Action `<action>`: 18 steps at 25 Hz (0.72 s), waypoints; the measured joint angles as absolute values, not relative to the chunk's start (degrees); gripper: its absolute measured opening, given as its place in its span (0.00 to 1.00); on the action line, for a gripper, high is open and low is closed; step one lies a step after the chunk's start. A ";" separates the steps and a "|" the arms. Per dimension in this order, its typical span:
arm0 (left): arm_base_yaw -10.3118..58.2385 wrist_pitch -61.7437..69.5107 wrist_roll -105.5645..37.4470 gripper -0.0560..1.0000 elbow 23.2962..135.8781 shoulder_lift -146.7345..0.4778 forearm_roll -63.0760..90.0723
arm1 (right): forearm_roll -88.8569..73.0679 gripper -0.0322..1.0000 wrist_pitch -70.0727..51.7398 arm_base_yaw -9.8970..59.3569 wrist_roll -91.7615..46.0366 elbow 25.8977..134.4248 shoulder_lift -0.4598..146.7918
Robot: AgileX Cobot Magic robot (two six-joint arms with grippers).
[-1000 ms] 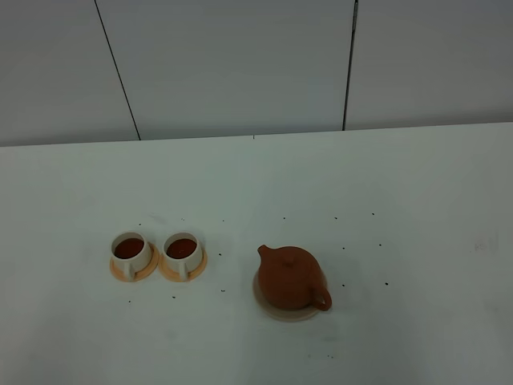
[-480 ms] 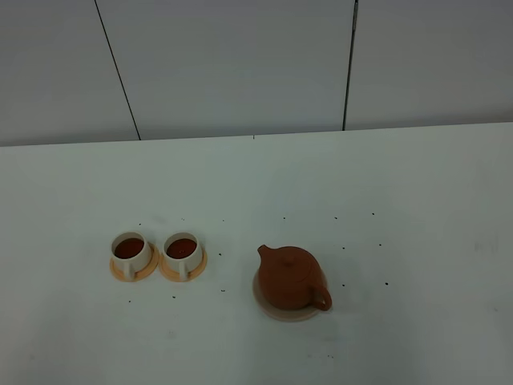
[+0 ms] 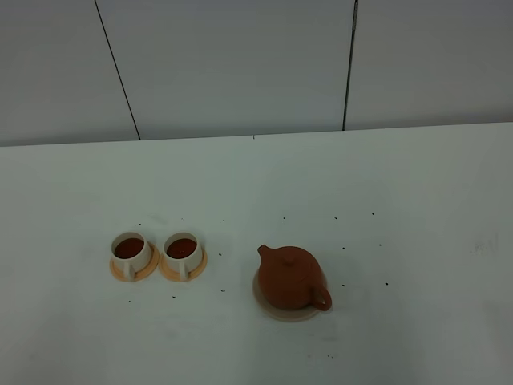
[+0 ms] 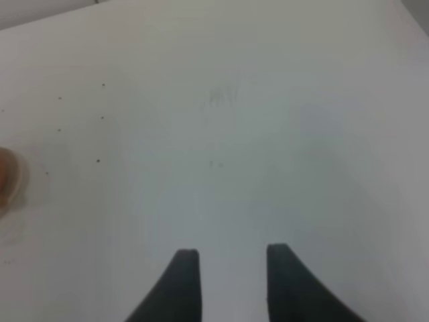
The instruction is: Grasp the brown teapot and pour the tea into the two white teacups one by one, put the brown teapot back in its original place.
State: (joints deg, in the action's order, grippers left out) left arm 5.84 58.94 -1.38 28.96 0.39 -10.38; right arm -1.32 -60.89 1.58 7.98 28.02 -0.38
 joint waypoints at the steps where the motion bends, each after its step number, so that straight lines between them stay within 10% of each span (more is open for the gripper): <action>1: 5.84 58.94 -1.38 0.27 28.96 0.39 -10.38 | -1.36 0.26 -60.89 1.58 7.98 28.02 -0.38; 18: 5.84 58.94 -1.38 0.27 28.96 0.39 -10.38 | -1.36 0.26 -60.89 1.58 7.97 28.02 -0.38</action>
